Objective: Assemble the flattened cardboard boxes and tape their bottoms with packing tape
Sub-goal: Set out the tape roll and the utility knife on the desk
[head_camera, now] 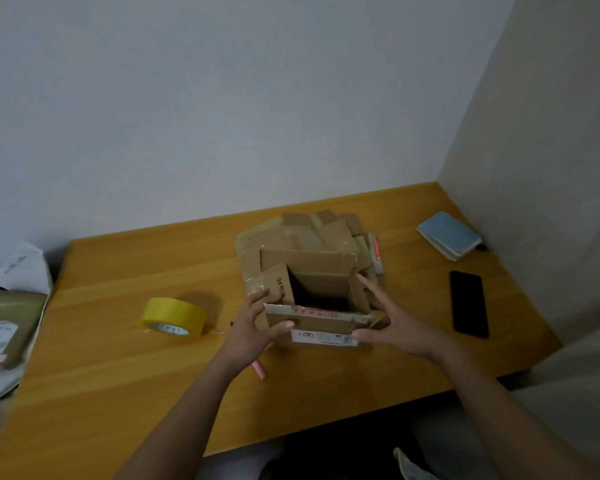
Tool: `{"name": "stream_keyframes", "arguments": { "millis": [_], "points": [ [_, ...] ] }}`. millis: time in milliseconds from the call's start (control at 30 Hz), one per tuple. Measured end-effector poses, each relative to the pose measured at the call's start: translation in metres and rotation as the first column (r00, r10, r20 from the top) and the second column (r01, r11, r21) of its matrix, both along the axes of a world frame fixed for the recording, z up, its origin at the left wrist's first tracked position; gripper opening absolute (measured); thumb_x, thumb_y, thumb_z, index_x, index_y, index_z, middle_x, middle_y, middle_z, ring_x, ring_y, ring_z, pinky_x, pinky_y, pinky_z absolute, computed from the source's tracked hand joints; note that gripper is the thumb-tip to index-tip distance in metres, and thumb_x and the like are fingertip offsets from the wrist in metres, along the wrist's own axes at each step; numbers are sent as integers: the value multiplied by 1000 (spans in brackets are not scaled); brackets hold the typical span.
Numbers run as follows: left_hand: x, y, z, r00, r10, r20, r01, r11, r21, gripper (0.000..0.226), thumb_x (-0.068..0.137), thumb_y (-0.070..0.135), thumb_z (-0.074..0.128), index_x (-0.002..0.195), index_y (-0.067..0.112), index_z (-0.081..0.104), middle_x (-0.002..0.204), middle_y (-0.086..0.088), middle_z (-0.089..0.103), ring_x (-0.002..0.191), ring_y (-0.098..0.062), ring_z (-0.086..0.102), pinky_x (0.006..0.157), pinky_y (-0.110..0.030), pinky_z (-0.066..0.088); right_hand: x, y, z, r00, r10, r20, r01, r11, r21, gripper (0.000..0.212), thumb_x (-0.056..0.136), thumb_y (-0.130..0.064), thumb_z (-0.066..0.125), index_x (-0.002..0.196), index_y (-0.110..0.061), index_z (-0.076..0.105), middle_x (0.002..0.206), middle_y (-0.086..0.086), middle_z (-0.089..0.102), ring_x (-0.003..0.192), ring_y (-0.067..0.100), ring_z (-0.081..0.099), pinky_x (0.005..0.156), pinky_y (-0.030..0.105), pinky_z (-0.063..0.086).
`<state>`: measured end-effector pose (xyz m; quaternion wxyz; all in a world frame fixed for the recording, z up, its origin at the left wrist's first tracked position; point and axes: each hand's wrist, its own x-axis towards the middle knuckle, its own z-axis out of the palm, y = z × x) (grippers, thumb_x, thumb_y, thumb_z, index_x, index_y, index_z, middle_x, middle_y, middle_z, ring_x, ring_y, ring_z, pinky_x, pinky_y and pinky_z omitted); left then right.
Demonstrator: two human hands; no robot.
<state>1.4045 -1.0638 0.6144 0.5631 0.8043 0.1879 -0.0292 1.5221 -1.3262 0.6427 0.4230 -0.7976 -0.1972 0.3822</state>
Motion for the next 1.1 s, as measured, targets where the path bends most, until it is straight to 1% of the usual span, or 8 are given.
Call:
{"name": "stream_keyframes", "arguments": {
  "millis": [133,300,467,633,767,900,1033,1100],
  "points": [
    [1,2,-8,1000,-4,-15,4,1000,8,35,84,25,72,118,25,63,140,11,40,131,-10,37,100,-25,38,0,-1,-12,995,84,54,-84,996,-7,82,85,-36,73,135,-73,19,158,-16,17,143,11,24,113,48,36],
    [-5,0,-27,996,62,-64,-65,997,-43,28,89,17,67,86,-10,64,135,11,45,124,-20,51,87,-27,50,-2,3,-24,994,50,93,-44,996,-73,71,93,-29,64,141,-63,23,150,-5,30,138,14,30,110,34,33],
    [-7,-8,-20,998,41,-50,-46,995,-88,12,96,15,56,97,23,65,134,10,43,120,-16,48,88,-23,49,4,4,-32,993,109,49,-101,984,-145,69,93,-38,61,140,-67,19,144,-6,29,136,20,28,112,42,34],
    [-18,5,-23,997,19,-80,-34,982,-187,21,96,15,55,115,14,64,131,8,58,116,-16,58,85,-24,54,7,0,-42,990,113,-79,-128,964,-232,41,87,-32,71,126,-24,61,132,-6,36,126,19,42,110,41,38],
    [-20,4,-31,989,91,-113,-115,966,-231,20,92,16,62,104,0,66,131,6,59,115,-19,59,82,-27,56,-10,-6,-59,990,-53,-130,35,991,-132,23,85,-53,63,100,-37,72,135,-3,45,129,25,43,110,49,37],
    [-19,-6,-39,981,157,-112,-174,971,-165,26,84,10,72,77,-7,54,123,2,61,112,-24,60,86,-40,56,-16,-10,-64,953,-228,-198,218,973,-69,16,94,-32,61,106,-26,69,123,-4,56,112,16,56,94,34,52],
    [-14,-27,-41,962,255,-93,-255,967,19,29,80,10,78,92,3,53,105,-7,62,65,-13,68,59,-41,56,-16,-4,-68,921,-359,-148,348,933,-95,20,92,-18,65,110,-23,58,110,-5,63,103,17,62,81,32,57],
    [-13,-31,-45,962,260,-81,-247,959,141,48,77,15,80,111,18,46,111,-2,54,70,-17,67,59,-43,56,-16,-1,-76,910,-410,-60,403,909,-103,49,89,-13,68,129,-26,43,108,-1,62,103,19,62,80,34,57]
  ]
}}
